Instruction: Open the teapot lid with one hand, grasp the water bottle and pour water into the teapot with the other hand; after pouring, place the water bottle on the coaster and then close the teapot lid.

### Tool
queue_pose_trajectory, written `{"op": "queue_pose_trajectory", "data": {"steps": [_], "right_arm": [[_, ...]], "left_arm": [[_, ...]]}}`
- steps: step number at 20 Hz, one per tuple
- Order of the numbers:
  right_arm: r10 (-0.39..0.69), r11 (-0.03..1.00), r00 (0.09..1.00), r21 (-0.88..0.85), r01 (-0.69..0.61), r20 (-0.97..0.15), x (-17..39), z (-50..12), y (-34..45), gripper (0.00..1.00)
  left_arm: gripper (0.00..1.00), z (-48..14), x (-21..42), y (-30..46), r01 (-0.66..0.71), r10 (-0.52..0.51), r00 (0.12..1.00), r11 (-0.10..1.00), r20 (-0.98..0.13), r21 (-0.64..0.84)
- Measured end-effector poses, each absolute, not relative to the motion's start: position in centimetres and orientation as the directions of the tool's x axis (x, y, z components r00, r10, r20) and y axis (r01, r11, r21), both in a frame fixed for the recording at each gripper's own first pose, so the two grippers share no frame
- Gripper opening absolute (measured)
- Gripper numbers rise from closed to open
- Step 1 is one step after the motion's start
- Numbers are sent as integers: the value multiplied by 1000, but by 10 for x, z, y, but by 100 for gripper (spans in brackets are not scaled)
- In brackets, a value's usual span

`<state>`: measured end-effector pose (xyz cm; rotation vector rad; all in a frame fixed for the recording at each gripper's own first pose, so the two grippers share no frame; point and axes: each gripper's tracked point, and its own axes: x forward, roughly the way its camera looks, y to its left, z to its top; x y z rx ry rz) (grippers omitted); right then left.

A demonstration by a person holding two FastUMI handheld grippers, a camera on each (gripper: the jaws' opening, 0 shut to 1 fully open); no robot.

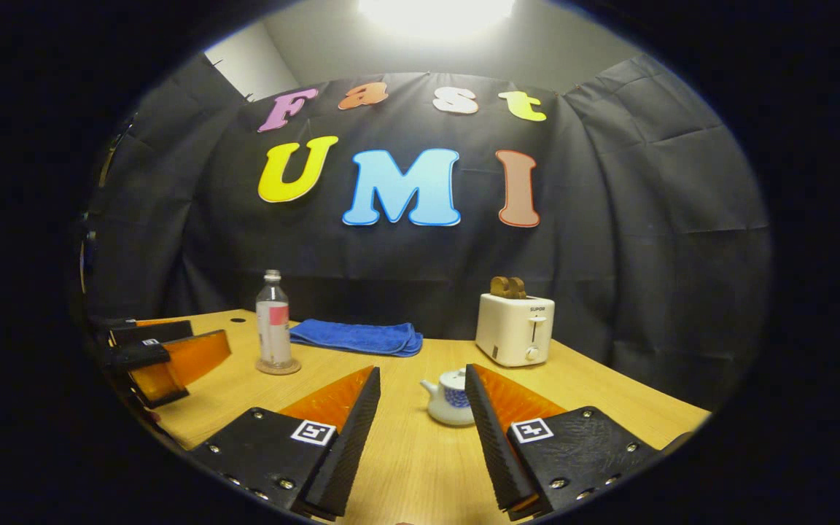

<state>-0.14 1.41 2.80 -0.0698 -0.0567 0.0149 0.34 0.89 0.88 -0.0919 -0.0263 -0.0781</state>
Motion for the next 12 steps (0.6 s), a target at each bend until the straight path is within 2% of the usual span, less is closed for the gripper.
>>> {"op": "queue_pose_trajectory", "data": {"steps": [3, 6, 7, 12], "right_arm": [[34, 999, 999, -24, -34, 18, -5, 15, 26, 73], [4, 999, 1000, 51, -3, -13, 0, -2, 27, 74], [-31, 998, 1000, 57, 30, 6, -2, 3, 23, 74], [-40, 999, 999, -4, 40, 0, 3, -2, 31, 76]], "left_arm": [[99, 2, -4, -3, 70, -69, 997, 996, 26, -62], [99, -4, -7, -8, 44, -44, 999, 999, 15, -6], [99, -9, -8, -9, 31, -31, 999, 1000, 10, 1], [100, -6, -4, 2, -31, 31, 1000, 1000, 2, 1]]}}
